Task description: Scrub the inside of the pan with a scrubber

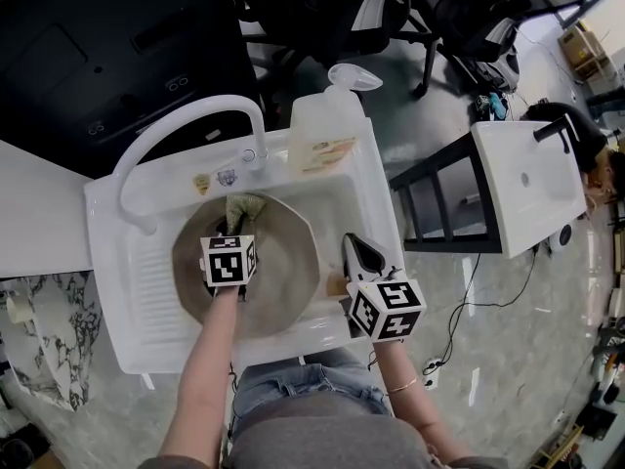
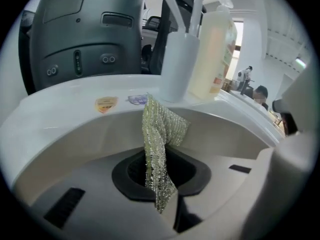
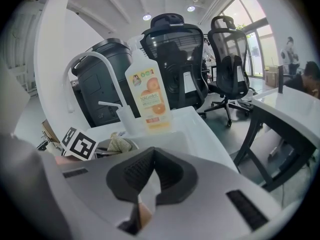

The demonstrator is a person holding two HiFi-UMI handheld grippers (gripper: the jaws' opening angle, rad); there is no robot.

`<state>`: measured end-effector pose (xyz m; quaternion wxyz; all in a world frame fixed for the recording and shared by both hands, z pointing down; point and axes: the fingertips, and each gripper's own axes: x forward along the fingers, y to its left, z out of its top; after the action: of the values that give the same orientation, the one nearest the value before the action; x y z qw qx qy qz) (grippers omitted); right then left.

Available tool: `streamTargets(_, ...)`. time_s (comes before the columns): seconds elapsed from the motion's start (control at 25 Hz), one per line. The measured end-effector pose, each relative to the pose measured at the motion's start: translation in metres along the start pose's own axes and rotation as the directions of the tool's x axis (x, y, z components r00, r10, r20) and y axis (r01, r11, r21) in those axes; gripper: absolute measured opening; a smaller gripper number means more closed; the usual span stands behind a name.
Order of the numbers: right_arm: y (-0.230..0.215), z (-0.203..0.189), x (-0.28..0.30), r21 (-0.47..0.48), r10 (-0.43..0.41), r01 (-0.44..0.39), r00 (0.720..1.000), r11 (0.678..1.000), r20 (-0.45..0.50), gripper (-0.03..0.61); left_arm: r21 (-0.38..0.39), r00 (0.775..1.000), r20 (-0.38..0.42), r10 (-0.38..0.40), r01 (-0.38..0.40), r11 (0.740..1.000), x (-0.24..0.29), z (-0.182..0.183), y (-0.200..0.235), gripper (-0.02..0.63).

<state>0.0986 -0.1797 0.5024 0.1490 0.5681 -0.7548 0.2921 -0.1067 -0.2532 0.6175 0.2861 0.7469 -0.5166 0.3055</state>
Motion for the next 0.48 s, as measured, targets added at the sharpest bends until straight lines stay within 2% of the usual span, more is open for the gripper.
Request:
streamTargets(0.24,0.008,0.000,-0.001,-0.011,0.022,-0.022,1.000,1.000,-0.004,0.011,-0.042,0.985,-0.032,0.168,-0.169,0.985,-0.013,-0.008,0.038,0.061)
streamTargets(0.48,0.013,0.006,-0.004,-0.023,0.046,-0.046,0.999,0.999,0.011,0.011,-0.141,0.959,-0.070,0.276,-0.283,0.949,-0.034,-0.018,0.068,0.061)
